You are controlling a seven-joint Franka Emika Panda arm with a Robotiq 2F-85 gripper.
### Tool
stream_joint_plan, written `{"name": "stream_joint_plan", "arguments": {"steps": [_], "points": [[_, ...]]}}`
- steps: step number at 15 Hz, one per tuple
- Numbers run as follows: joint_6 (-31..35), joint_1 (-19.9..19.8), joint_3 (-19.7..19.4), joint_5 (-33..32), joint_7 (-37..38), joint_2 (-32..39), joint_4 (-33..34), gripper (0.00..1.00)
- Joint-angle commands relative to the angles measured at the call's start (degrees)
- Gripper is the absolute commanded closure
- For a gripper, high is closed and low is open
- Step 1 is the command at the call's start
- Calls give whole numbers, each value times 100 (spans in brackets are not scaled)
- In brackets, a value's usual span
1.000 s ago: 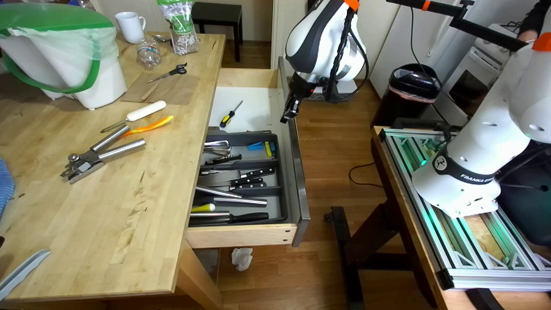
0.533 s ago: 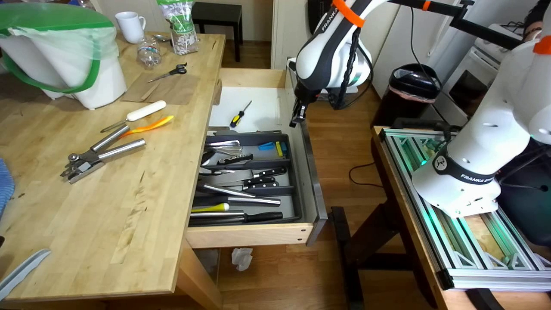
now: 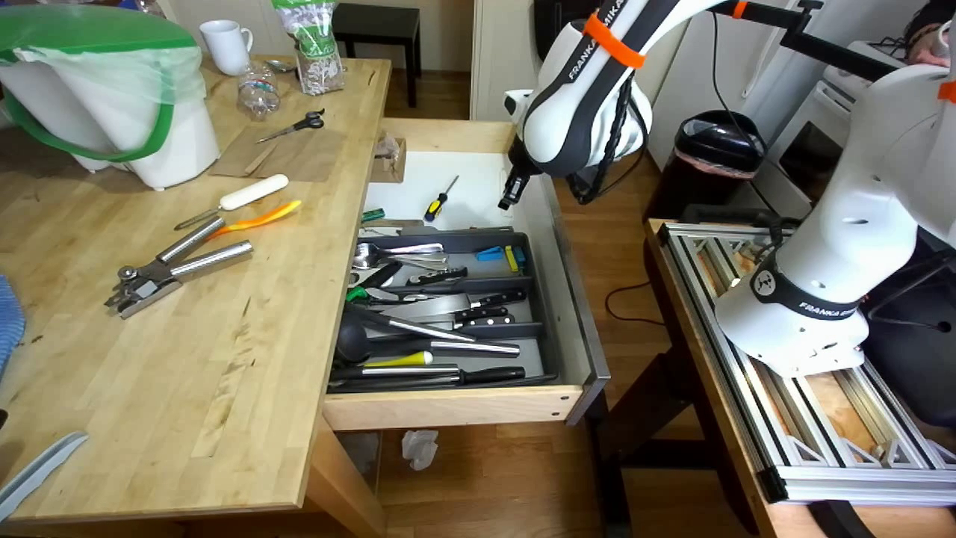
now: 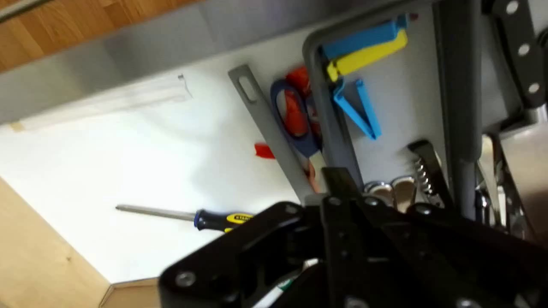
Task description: Open the topmost silver drawer.
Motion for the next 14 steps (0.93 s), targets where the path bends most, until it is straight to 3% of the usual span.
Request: {"name": "stream_joint_plan", "arguments": {"steps": [1,6,7,8,10,14], "points": [[274,834,-718,-350,991,68,99,100],[124,2857,-2790,-590,2022,563,260,100],[118,3282,-3221,-576,2293,803,320,74],[3,3706,-3653,-545,2509,1012,391,72],[-483,4568,-4539,-533,2815,1241,476,58],[-1983,6288,-6240,-1094,3152,968,647,29]]}}
